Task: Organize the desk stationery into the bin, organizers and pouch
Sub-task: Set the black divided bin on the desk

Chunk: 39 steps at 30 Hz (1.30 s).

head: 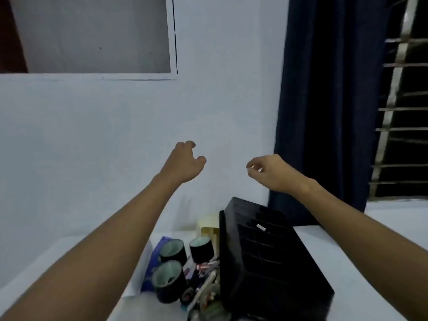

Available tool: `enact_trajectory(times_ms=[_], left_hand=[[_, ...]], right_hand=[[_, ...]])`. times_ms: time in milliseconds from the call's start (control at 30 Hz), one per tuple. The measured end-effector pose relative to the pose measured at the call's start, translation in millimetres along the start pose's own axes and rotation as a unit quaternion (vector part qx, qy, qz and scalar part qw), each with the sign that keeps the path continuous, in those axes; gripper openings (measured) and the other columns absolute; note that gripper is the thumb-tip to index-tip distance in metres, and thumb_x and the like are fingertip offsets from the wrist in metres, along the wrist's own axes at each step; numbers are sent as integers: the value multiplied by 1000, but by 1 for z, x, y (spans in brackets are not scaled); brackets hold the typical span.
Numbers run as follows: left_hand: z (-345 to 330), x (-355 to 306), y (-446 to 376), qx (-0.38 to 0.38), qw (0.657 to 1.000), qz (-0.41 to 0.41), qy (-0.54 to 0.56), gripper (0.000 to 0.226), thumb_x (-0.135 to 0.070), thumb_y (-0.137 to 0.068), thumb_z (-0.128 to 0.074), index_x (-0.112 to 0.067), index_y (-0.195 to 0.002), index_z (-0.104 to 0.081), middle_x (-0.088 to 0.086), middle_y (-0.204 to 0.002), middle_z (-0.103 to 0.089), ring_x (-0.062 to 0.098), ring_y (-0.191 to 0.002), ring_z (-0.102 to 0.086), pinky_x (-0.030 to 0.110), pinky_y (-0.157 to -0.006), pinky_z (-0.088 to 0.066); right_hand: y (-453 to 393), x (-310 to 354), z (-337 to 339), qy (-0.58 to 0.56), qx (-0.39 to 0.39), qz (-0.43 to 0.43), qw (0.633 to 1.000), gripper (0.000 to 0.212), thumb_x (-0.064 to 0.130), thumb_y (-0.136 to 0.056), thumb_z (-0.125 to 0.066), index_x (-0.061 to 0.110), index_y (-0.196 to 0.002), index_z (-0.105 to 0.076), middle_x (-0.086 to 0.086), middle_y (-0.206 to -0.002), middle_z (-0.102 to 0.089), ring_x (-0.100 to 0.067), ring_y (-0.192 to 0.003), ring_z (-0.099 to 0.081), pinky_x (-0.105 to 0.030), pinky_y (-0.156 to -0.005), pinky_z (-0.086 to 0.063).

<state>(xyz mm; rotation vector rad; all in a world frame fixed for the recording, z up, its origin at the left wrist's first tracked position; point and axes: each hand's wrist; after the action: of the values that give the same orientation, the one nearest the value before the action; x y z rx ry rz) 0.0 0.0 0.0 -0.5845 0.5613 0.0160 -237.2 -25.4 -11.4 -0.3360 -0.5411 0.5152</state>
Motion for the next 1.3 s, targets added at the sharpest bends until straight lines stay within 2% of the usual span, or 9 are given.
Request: enact_trajectory(times_ms=[200,333,467,733,867,933,1033,1100,1300], left_hand=[[-97,35,85,275,940,194,59,30,-24,-86,-51,1,-99,-61,17,-97,-70,28,-74,-72,30,-58,-55],[-146,61,129,310,920,232,66,27,-25,-91,-48,-6,-72,-48,14,-68,-58,27,-56,-63,33,-51,-51],[-174,73,143,297,928,220,54,43,-28,-91,-48,-13,-53,-33,5,-51,-33,19,-49,-32,29,-54,-25],[-193,51,145,212,921,292,148,31,-7,-87,-53,-10,-60,-39,9,-53,-32,19,-45,-30,26,-49,-23],[-188,6,131,169,882,334,287,5,-1,-78,-52,-1,-77,-57,15,-67,-53,23,-59,-50,27,-52,-37],[-190,-18,119,160,866,331,338,17,-3,-76,-55,4,-89,-63,19,-81,-62,27,-68,-57,31,-58,-43],[-193,-60,110,173,826,314,435,13,-5,-87,-54,0,-94,-62,11,-75,-64,21,-61,-59,26,-50,-52],[-197,-87,108,186,790,311,494,13,-7,-90,-52,-3,-97,-62,9,-75,-63,18,-61,-60,31,-60,-56],[-223,-154,111,237,671,293,639,33,-28,-96,-42,-3,-114,-53,18,-101,-65,31,-88,-66,40,-73,-55]], right_hand=[[63,-47,-79,38,205,-72,975,53,53,-91,-50,21,-132,-53,-2,-135,-54,-18,-122,-51,-30,-103,-40],[98,-72,-116,12,260,-109,959,68,58,-90,-48,17,-143,-40,-6,-148,-40,-20,-136,-37,-33,-112,-32],[118,-85,-134,4,247,-96,964,71,60,-89,-46,17,-144,-37,-8,-150,-38,-23,-139,-32,-37,-115,-28],[136,-96,-122,-35,214,-70,974,65,61,-92,-38,24,-144,-35,-1,-151,-35,-24,-141,-26,-46,-114,-27],[148,-107,-88,-122,110,-39,986,48,35,-100,-42,20,-145,-37,2,-150,-37,-14,-139,-30,-20,-109,-19],[154,-115,-65,-157,47,-39,986,44,22,-100,-42,19,-144,-38,4,-147,-40,-9,-137,-33,-14,-105,-19],[158,-130,-37,-184,-11,-46,982,41,15,-99,-41,17,-139,-46,4,-142,-47,-6,-132,-40,-13,-104,-25],[160,-141,-21,-171,-30,-51,983,37,20,-99,-44,17,-135,-51,4,-137,-51,-5,-126,-44,-15,-103,-29],[171,-181,15,-154,-65,-130,977,44,46,-93,-49,21,-129,-57,2,-127,-56,-7,-113,-48,-23,-98,-36]])
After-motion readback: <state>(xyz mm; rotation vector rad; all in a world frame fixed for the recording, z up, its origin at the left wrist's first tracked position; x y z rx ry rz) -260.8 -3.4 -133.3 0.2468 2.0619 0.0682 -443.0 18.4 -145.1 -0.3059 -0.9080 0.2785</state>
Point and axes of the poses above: each hand's wrist, its own y-axis away from the middle knuckle, its own z-axis out of the back of the hand, x = y × z
